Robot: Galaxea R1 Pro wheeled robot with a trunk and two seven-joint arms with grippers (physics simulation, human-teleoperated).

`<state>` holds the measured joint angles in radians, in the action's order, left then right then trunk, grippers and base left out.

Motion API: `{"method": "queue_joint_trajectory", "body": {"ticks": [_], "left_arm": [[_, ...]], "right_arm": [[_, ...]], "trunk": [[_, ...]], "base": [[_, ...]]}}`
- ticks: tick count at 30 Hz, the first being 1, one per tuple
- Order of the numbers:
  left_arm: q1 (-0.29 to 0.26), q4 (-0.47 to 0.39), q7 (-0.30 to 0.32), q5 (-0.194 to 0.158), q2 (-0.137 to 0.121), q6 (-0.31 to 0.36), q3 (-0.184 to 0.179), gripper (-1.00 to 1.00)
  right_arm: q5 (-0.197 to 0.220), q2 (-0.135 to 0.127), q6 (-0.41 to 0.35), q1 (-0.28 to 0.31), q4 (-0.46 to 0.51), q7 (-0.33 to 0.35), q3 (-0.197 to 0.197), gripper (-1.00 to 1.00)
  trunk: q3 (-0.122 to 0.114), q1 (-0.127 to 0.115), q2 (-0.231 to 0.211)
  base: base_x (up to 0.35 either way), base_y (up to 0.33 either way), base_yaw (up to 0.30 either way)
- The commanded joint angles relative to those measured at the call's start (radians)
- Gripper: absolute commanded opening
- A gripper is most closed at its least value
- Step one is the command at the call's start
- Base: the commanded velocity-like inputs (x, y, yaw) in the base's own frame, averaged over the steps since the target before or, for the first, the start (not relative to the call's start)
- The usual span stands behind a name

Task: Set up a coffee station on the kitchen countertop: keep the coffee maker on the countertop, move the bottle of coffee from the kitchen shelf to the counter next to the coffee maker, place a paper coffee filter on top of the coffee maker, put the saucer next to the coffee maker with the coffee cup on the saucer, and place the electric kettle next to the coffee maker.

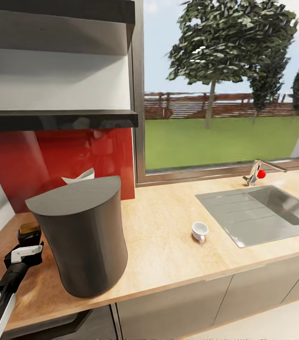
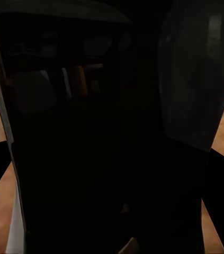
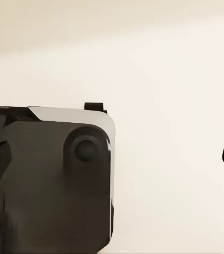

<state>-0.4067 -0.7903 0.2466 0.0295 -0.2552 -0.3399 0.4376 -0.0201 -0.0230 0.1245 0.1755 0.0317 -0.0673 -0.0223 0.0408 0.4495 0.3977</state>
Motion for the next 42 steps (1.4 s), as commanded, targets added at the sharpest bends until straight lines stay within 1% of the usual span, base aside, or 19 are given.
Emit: {"method": "queue_joint_trajectory", "body": {"ticks": [1, 5, 6, 18, 24, 27, 29, 32, 38, 42], "left_arm": [[-0.001, 0.0, 0.008, 0.003, 0.001, -0.003, 0.004, -1.0], [-0.001, 0.0, 0.008, 0.003, 0.001, -0.002, 0.004, -1.0], [-0.001, 0.0, 0.008, 0.003, 0.001, -0.002, 0.004, -1.0], [-0.001, 0.0, 0.008, 0.003, 0.001, -0.004, 0.005, -1.0], [-0.001, 0.0, 0.007, 0.001, 0.001, -0.003, 0.006, -1.0], [0.0, -0.013, 0.002, -0.016, 0.001, -0.005, 0.009, -1.0], [0.0, -0.018, 0.003, -0.012, 0.001, -0.005, 0.009, -1.0], [0.0, -0.036, 0.003, -0.01, 0.001, -0.003, 0.007, -1.0], [0.0, -0.07, 0.002, -0.008, 0.002, -0.002, 0.007, -1.0], [0.0, -0.061, -0.002, -0.007, 0.001, -0.002, 0.007, -1.0]], "right_arm": [[-0.002, 0.0, 0.003, 0.001, -0.001, -0.003, -0.002, 1.0], [-0.002, 0.0, 0.003, 0.001, -0.001, -0.003, -0.002, 1.0], [-0.001, 0.0, 0.003, 0.001, -0.001, -0.003, -0.002, 1.0], [-0.001, 0.003, 0.003, 0.001, -0.001, -0.003, 0.0, 1.0], [-0.001, 0.0, 0.006, 0.001, -0.001, -0.003, -0.001, 1.0], [-0.001, 0.016, 0.009, 0.002, 0.007, -0.004, 0.001, 1.0], [-0.001, 0.017, 0.009, 0.002, 0.007, -0.004, 0.001, 1.0], [0.0, 0.012, 0.009, 0.002, 0.008, -0.004, 0.004, 1.0], [0.0, 0.009, 0.009, 0.002, 0.007, -0.003, 0.005, 1.0], [0.0, 0.009, 0.009, 0.002, 0.007, -0.003, 0.006, 1.0]], "trunk": [[0.007, 0.004, 0.009], [0.025, 0.02, 0.037], [0.026, 0.02, 0.037], [0.026, 0.02, 0.037], [0.026, 0.02, 0.037], [0.026, 0.02, 0.037], [0.026, 0.02, 0.037], [0.026, 0.02, 0.037], [0.026, 0.02, 0.037], [0.026, 0.02, 0.037]], "base": [[0.0, 0.0, 0.0], [0.0, 0.0, 0.0], [0.0, 0.0, 0.0], [0.0, 0.0, 0.0], [0.0, 0.0, 0.0], [0.0, 0.0, 0.0], [0.0, 0.0, 0.0], [-0.002, 0.0, 0.0], [-0.226, 0.039, 0.0], [-0.2, 0.032, 0.0]]}}
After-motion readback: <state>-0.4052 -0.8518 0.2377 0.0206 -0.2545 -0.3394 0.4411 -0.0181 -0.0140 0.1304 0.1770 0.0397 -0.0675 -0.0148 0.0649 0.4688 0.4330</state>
